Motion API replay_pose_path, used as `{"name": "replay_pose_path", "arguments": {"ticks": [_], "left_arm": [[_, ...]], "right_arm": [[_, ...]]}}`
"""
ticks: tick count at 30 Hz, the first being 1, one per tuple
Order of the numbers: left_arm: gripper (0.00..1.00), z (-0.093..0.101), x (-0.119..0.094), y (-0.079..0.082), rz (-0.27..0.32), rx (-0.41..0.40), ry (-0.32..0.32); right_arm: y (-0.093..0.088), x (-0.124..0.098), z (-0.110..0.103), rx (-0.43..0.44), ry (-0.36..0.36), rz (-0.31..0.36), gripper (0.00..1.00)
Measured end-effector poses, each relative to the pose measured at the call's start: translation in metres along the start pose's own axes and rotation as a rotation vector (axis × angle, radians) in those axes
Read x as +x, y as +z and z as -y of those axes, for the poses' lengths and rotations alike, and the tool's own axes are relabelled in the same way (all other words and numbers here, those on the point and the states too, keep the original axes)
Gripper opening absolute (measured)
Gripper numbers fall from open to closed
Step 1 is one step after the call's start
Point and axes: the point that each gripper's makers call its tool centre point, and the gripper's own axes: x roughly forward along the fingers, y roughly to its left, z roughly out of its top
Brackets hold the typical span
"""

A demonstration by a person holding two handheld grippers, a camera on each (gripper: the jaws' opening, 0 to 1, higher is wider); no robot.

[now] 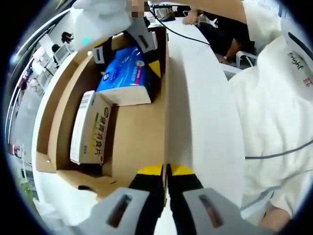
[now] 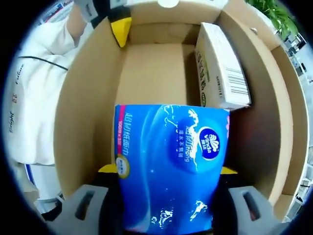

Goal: Operate the shoe box by opening the lid, removing the specified soft item, and placing it in the target area until the item is outside and the box remains undamaged.

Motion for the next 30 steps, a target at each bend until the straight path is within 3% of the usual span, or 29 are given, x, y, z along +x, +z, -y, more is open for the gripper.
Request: {"name": "replay_pose_path", "arguments": {"ticks": [30], "left_arm": [[0.02,0.0075,0.0009,0.0021,-0.005,-0.003,0.000]], "right_arm": [[0.0002,0.0003,0.0002,0.010,-0.011,0.030,0.75]]}}
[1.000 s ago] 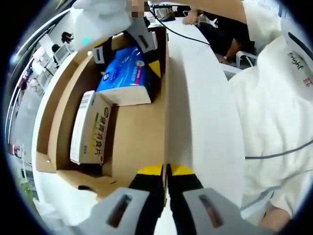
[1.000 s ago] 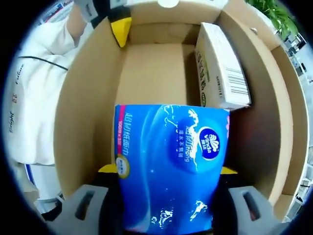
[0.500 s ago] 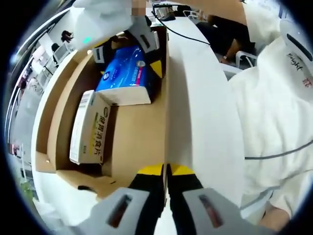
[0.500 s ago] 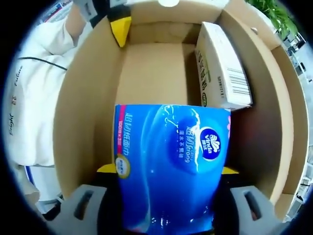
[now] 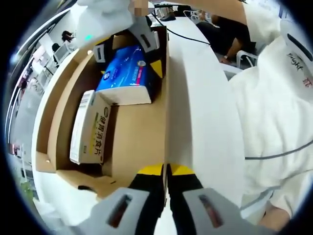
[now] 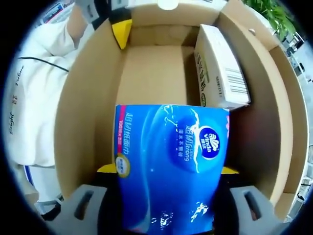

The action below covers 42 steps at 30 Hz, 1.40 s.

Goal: Operate the shoe box by opening the lid, removing the specified soft item, and placing it in the target area until the item is outside and the box remains undamaged.

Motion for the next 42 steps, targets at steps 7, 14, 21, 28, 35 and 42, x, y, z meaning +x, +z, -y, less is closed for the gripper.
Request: {"name": "replay_pose_path", "arguments": {"ticks": [7,14,21,28,35,42], "left_arm": [[0.02,0.000,0.000,0.000,0.008,0.007,0.003],[0.02,-0.003,0.000,-0.001,0.005,-0.001,-0.001],[0.02,-0.006,0.000,-0.001,0.002,-0.001,0.018],[0.02,-0.010,0.000,-0.002,0.007,-0.004,0.008],[0.02,-0.010,0.000,-0.003,0.005,-0.004,0.006],[0.02,-0.010,0.000,-0.003,0.005,-0.005,0.009]], "right_arm": [[0.005,-0.002,-0.005,-0.026,0.008,0.013,0.70],[0.022,-0.028,-0.002,-0.066,0.007,0.080,0.70],[0.031,-0.060,0.000,-0.095,-0.031,0.105,0.70],[0.033,-0.079,0.002,-0.120,-0.084,0.135,0.70],[0.022,-0.102,-0.008,-0.111,-0.095,0.054,0.70],[0.022,-0.110,-0.011,-0.112,-0.101,0.034,0.70]]}}
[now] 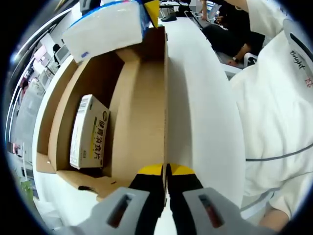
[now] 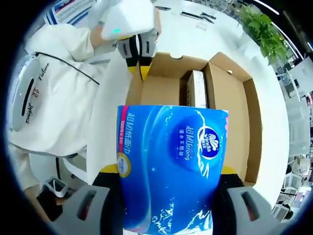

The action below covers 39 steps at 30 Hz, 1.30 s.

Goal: Operate the shoe box by opening the lid, removing the specified soft item, and placing it in the target area until the item is outside and the box remains undamaged.

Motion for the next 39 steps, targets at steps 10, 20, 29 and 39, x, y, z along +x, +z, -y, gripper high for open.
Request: {"name": "replay_pose_path", "arguments": {"ticks": [10,20,29,39], "left_arm": [[0.02,0.003,-0.001,0.001,0.007,0.002,0.001],[0.02,0.003,-0.002,0.001,0.012,0.007,0.004],[0.02,0.003,-0.001,0.000,0.009,0.001,0.001],[0.02,0.008,-0.001,0.000,0.008,-0.002,0.002]], "right_arm": [[-0.018,-0.030,0.011,-0.004,-0.041,-0.060,0.70],[-0.026,-0.058,0.017,-0.022,-0.086,-0.049,0.70],[-0.046,-0.053,0.009,-0.010,-0.074,-0.082,0.70],[-0.081,-0.057,0.004,-0.027,-0.099,-0.084,0.70]]}}
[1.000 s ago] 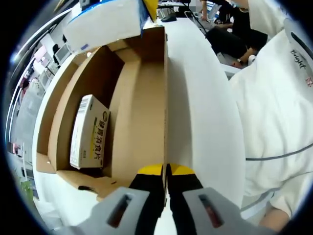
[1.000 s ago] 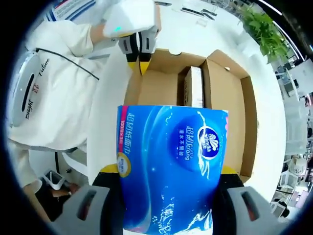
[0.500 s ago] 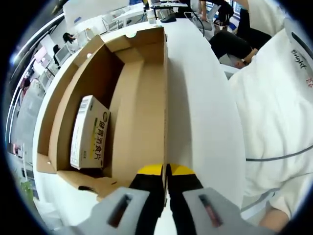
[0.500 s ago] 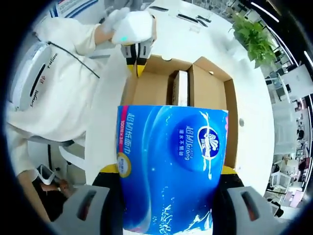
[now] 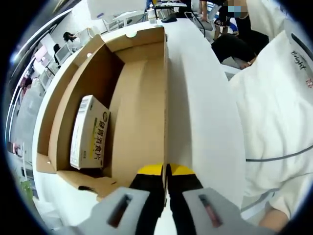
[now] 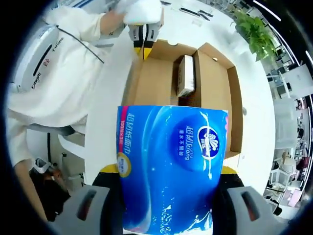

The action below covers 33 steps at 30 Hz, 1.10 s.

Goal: Operate the shoe box by opening the lid, removing the specified soft item, and placing it in the target area until the item is outside and the box remains undamaged.

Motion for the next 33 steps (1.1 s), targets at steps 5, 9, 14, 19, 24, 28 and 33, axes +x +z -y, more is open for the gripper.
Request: {"name": "replay_pose_path", "arguments": {"ticks": [5,9,14,19,24,28,33], "left_arm": [[0.02,0.002,0.000,0.000,0.000,0.000,0.001],[0.02,0.002,0.000,0.000,0.000,-0.001,0.000],[0.02,0.001,0.000,0.000,0.001,0.000,0.001],[0.02,0.002,0.000,0.001,0.002,0.000,0.000],[0.02,0.001,0.000,0.001,0.002,-0.002,-0.002],[0.02,0.001,0.000,0.001,-0.002,-0.002,0.001],[0.02,-0.002,0.000,0.001,-0.002,-0.003,-0.001]], "right_arm": [[-0.017,0.000,0.000,0.025,-0.004,-0.018,0.70],[-0.024,0.004,-0.004,0.027,0.021,-0.031,0.70],[-0.041,0.008,-0.001,0.036,0.005,-0.075,0.70],[-0.048,0.006,-0.005,0.043,-0.001,-0.069,0.70],[-0.061,0.011,-0.003,0.062,-0.030,-0.075,0.70],[-0.069,0.013,-0.009,0.073,-0.019,-0.074,0.71],[-0.077,0.010,-0.011,0.086,-0.015,-0.089,0.71]]}}
